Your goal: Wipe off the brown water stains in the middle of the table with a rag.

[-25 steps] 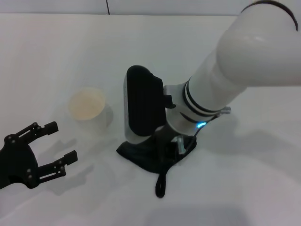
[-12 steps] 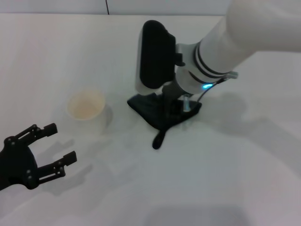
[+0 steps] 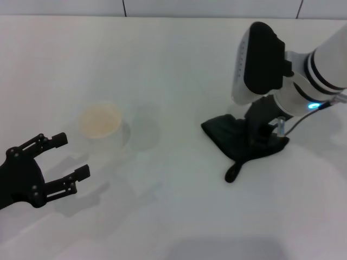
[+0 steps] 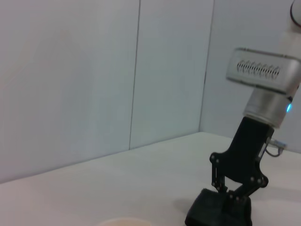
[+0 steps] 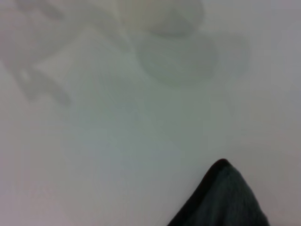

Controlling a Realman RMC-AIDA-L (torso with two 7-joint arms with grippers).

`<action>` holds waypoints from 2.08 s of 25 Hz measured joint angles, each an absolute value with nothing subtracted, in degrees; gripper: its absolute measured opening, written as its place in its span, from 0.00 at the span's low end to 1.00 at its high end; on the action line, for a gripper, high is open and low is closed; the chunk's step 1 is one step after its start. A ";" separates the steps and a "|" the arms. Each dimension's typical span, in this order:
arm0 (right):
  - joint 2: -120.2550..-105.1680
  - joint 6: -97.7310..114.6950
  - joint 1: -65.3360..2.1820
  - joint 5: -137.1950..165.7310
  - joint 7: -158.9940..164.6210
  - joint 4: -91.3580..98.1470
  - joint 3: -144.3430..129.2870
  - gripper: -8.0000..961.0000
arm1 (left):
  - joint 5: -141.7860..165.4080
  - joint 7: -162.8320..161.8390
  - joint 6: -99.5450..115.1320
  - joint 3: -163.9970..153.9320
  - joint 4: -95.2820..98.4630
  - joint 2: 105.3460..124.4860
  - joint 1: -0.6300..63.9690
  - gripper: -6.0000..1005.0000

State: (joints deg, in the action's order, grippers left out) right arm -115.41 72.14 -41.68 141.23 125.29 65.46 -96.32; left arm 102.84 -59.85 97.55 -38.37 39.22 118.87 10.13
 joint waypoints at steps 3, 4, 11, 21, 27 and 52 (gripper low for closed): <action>-115.43 72.31 -41.27 142.25 125.08 63.95 -95.61 0.14 | 102.85 -59.91 97.55 -38.39 39.18 118.87 10.34 0.87; -115.43 72.62 -41.09 142.21 124.96 63.75 -95.37 0.14 | 102.85 -59.94 97.55 -38.40 39.18 118.87 10.37 0.87; -115.38 73.47 -37.41 139.46 122.56 67.22 -92.61 0.15 | 102.73 -60.01 97.66 -38.42 39.40 118.91 10.47 0.87; -115.15 82.37 -30.84 128.65 105.42 68.61 -72.43 0.47 | 102.91 -62.16 99.11 -38.66 40.19 117.56 10.53 0.87; -114.59 90.99 -29.41 119.26 90.32 59.85 -58.46 0.51 | 103.93 -63.91 102.20 -39.03 40.43 115.49 11.75 0.87; -112.68 99.62 -29.86 113.03 78.79 47.44 -48.18 0.51 | 107.60 -65.37 104.51 -39.03 40.43 113.71 13.55 0.87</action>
